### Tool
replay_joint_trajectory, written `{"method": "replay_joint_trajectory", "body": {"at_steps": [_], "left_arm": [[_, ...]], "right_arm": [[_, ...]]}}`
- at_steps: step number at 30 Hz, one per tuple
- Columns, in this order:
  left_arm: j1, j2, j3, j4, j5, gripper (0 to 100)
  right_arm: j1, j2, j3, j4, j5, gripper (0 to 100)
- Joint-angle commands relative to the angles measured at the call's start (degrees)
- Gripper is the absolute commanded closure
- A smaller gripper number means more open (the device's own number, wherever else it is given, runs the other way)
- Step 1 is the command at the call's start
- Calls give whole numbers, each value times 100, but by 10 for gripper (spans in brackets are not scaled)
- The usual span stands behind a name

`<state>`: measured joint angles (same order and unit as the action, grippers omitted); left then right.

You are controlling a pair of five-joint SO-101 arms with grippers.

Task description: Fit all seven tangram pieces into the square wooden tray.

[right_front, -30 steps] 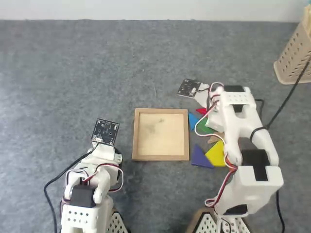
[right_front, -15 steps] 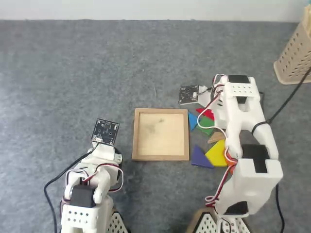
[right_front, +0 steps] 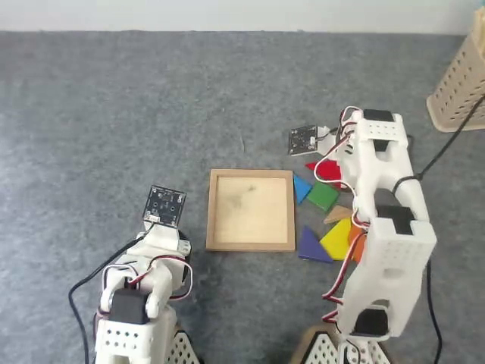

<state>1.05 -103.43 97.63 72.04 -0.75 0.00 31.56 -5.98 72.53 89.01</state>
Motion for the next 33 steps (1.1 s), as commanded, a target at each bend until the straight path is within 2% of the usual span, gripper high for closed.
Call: {"method": "replay_joint_trajectory", "body": {"at_steps": [1,4,10,17,29,33], "left_arm": [[-9,-123,-110,35,35,988],[-9,-123,-110,35,35,988],[-9,-123,-110,35,35,988],[-9,-123,-110,35,35,988],[-9,-123,-110,35,35,988],[-9,-123,-110,35,35,988]], "right_arm": [[40,48,-185,-31,-132,630],[48,75,-185,-22,-519,634],[13,84,-185,-22,-1319,714],[57,57,-193,-22,-2725,818],[110,22,-492,760,-5257,817],[92,-251,-870,901,-5574,816]]}}
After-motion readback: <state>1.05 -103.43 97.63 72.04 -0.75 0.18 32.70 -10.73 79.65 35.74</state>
